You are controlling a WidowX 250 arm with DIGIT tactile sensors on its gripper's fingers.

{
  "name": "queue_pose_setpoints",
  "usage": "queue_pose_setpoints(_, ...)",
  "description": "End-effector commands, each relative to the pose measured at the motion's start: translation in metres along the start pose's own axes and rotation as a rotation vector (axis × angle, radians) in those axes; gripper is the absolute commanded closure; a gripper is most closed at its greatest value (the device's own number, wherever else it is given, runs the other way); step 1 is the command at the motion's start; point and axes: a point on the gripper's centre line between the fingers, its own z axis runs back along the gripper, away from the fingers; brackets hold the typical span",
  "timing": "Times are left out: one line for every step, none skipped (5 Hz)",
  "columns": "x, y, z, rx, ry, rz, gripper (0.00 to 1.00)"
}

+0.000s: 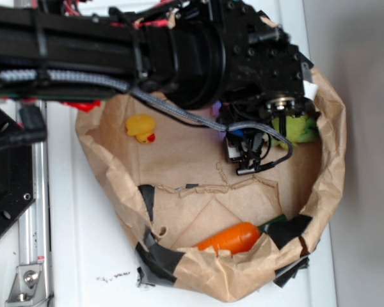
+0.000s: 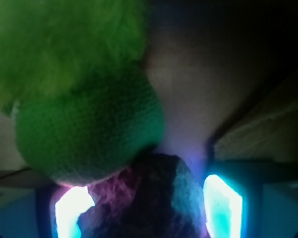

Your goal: Grab the rock.

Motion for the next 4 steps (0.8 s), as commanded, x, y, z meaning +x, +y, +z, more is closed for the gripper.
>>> queue_pose_setpoints(-0.03, 0.013, 0.045, -0.009, -0.037, 0.068, 1.0)
queue_pose_setpoints(-0.048, 0.004, 0.093, -0.103, -0.085, 0.028, 1.0)
queue_pose_setpoints(-0.057, 0.003, 0.142, -0.111, -0.168, 0.005, 1.0)
queue_pose_setpoints(-0.054, 0.006, 0.156, -0.102, -0.175, -0.016, 1.0)
